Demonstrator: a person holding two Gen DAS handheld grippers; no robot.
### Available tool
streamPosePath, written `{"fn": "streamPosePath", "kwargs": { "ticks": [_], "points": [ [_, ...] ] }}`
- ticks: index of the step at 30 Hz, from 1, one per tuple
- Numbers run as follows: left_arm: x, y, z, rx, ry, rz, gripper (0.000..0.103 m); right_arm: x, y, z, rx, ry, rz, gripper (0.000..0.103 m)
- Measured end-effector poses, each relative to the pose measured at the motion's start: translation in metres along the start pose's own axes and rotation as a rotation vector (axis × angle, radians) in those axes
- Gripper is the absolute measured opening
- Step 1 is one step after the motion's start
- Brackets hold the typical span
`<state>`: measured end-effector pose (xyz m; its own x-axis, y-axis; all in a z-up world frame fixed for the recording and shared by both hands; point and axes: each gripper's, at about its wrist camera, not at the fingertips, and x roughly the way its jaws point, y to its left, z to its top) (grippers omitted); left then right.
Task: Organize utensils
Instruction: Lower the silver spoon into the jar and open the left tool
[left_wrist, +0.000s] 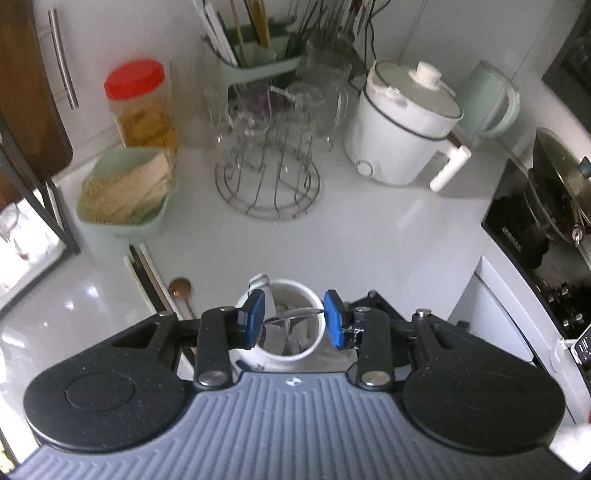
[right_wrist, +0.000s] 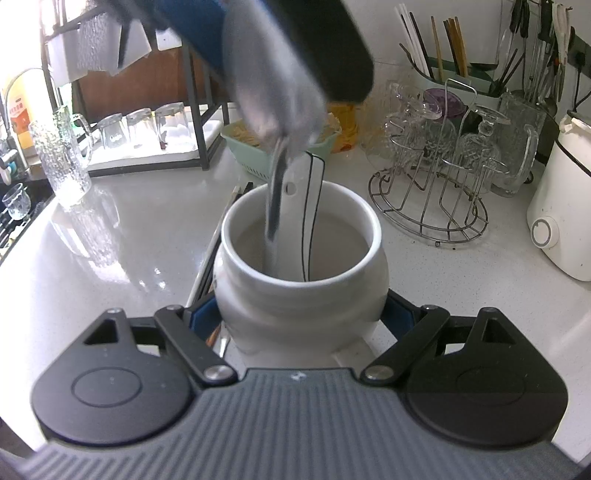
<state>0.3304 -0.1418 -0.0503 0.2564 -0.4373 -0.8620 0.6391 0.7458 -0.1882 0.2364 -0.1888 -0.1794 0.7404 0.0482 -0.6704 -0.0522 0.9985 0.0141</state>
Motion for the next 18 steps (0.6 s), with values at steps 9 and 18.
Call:
{"fn": "streamPosePath", "kwargs": {
  "ticks": [9,18],
  "points": [
    [0.016,0.004,0.003,-0.031,0.099,-0.037,0.029,0.000,-0.001,-0.001,-0.008,-0.003,0.005,0.091],
    [0.024,-0.002,0.002,-0.007,0.123,-0.035,0.029,-0.001,-0.001,-0.002,-0.006,-0.009,0.005,0.091]
  ]
}}
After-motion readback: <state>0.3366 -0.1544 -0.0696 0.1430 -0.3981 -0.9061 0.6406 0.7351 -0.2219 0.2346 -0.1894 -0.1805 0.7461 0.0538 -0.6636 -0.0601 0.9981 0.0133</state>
